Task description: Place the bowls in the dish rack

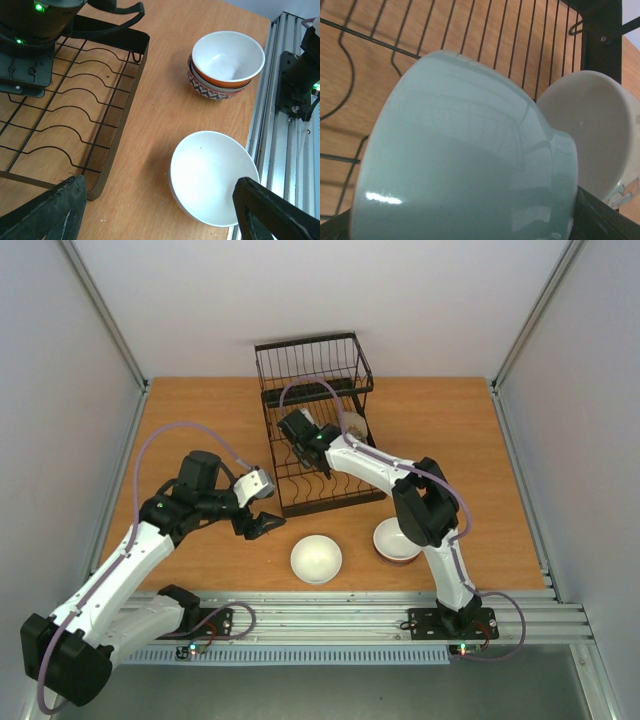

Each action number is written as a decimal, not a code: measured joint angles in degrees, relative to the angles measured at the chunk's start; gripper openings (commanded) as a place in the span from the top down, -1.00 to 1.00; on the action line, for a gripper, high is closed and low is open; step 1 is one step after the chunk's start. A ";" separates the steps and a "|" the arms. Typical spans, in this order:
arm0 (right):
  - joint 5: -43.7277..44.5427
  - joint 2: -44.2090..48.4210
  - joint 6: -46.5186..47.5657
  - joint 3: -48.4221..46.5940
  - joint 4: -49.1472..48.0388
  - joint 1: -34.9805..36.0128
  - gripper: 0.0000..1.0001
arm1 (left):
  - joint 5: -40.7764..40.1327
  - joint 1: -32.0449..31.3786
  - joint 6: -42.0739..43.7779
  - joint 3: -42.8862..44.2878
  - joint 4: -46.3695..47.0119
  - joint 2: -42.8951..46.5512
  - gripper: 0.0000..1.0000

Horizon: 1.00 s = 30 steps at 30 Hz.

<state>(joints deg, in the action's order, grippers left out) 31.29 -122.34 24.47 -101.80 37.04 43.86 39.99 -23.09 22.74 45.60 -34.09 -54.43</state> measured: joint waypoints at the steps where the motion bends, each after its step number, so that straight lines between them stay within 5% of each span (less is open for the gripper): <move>1: 0.26 -0.74 0.13 -0.33 0.07 -0.20 0.97 | 0.00 0.00 0.00 0.00 0.00 0.00 -0.61; 19: 2.05 -7.10 1.22 -7.32 0.76 -2.58 0.97 | 0.04 0.00 0.13 -0.11 0.00 -0.11 -0.61; 21: 1.81 -7.78 1.22 -8.15 0.85 -2.75 0.71 | 0.04 0.00 0.22 -0.11 -0.02 -0.31 -0.61; 23: 1.81 -8.20 1.22 -8.92 1.40 -2.84 0.13 | 0.07 0.00 0.22 -0.11 -0.02 -0.39 -0.61; 24: 1.81 -8.31 1.22 -9.14 1.68 -2.84 0.01 | 0.09 0.00 0.22 -0.11 -0.02 -0.39 -0.61; 30: 2.38 -8.48 1.44 -9.73 2.60 -2.93 -0.25 | 0.46 0.00 0.24 -0.11 -0.04 -0.59 -0.61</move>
<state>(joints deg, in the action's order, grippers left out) 33.67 -130.82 25.91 -111.53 39.64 40.93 40.45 -23.09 22.98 45.50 -34.13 -55.02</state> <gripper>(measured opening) 0.727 0.805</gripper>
